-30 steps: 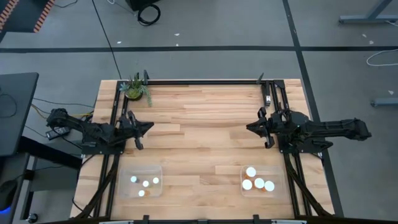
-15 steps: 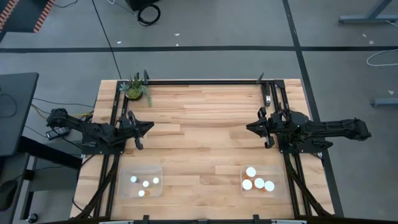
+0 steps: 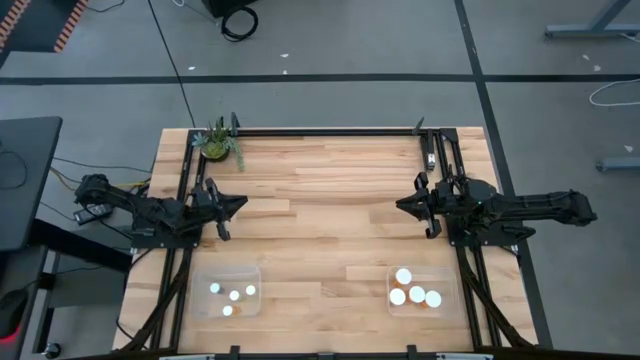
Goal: Pick and place medicine bottles into bin by pill shape (circle, oval)
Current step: Return to Home Position
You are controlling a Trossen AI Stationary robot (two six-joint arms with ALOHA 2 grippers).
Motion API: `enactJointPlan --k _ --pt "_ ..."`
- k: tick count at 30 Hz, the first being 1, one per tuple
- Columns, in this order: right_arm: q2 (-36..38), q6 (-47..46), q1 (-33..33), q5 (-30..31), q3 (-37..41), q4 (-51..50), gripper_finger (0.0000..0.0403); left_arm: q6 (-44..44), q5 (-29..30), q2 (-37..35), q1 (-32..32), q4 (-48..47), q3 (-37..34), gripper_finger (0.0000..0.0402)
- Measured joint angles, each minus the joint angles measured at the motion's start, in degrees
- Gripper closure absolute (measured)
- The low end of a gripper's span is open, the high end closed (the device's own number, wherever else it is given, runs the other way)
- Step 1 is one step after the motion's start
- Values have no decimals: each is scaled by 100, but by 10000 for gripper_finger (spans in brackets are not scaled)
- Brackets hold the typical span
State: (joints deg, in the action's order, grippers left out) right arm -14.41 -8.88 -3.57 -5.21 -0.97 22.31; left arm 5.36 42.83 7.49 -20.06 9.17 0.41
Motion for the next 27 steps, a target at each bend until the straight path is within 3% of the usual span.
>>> enactJointPlan --k 27 --pt "-2 7 -2 0 -4 0 356 -3 0 0 -1 0 -1 372"
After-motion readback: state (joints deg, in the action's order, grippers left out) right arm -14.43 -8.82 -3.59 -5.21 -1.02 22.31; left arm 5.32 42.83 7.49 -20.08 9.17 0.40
